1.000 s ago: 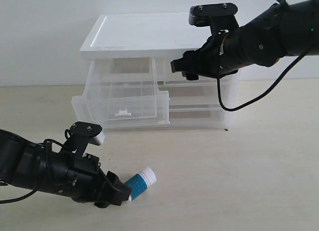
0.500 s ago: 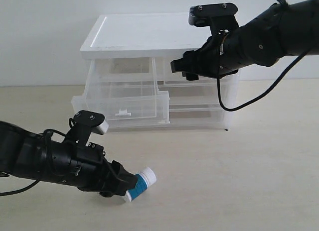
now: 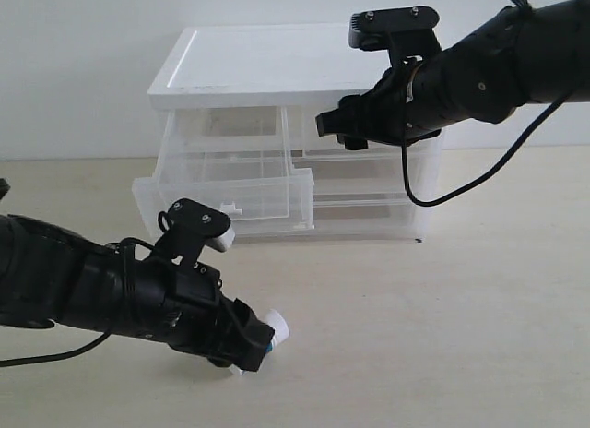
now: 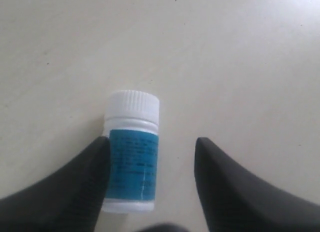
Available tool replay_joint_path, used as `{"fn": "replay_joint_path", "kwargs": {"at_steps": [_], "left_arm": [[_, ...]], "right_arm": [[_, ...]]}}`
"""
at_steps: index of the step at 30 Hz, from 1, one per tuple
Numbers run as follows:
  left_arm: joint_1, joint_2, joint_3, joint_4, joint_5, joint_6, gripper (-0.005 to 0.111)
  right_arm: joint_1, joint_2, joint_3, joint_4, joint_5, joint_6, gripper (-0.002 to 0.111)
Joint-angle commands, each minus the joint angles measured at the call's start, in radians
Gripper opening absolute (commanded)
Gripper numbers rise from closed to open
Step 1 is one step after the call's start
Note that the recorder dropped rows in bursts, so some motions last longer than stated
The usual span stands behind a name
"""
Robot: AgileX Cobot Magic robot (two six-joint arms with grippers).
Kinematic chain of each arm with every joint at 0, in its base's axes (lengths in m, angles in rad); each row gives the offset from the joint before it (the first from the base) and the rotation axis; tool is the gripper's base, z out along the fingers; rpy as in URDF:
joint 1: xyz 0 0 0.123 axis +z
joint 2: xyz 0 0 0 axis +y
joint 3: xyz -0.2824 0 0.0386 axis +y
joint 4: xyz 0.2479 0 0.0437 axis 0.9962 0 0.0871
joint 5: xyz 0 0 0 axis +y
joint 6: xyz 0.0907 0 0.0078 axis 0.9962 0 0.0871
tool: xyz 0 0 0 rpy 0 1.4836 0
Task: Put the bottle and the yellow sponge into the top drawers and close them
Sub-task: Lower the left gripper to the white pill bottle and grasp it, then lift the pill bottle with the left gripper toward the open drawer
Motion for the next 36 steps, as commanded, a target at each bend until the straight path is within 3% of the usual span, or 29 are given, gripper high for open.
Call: {"fn": "replay_joint_path", "kwargs": {"at_steps": [1, 8, 11, 15, 19, 26, 33, 36], "left_arm": [[-0.008, 0.054, -0.013, -0.008, -0.052, 0.008, 0.049], [-0.008, 0.117, -0.05, -0.008, -0.02, 0.004, 0.049], [-0.008, 0.127, -0.05, -0.008, -0.018, 0.0, 0.043], [-0.008, 0.127, -0.045, -0.008, -0.013, -0.011, 0.004], [-0.008, 0.076, 0.008, 0.021, 0.067, -0.12, 0.004], [-0.011, -0.271, 0.168, 0.005, 0.145, -0.128, 0.004], [-0.011, -0.478, 0.025, 0.127, 0.07, -0.196, 0.004], [0.005, -0.474, -0.084, 0.219, -0.16, -0.248, 0.004]], "right_arm": [[-0.01, 0.018, -0.014, -0.019, -0.036, -0.014, 0.059], [-0.01, 0.018, -0.014, -0.019, -0.036, -0.014, 0.059], [-0.01, 0.018, -0.014, -0.019, -0.036, -0.016, 0.059], [-0.01, 0.018, -0.014, -0.019, -0.036, -0.018, 0.059], [-0.01, 0.018, -0.014, -0.019, -0.037, -0.022, 0.059], [-0.01, 0.018, -0.014, -0.019, -0.039, -0.022, 0.059], [-0.01, 0.018, -0.014, -0.019, -0.027, -0.022, 0.059], [-0.01, 0.018, -0.014, -0.019, -0.01, -0.022, 0.059]]}}
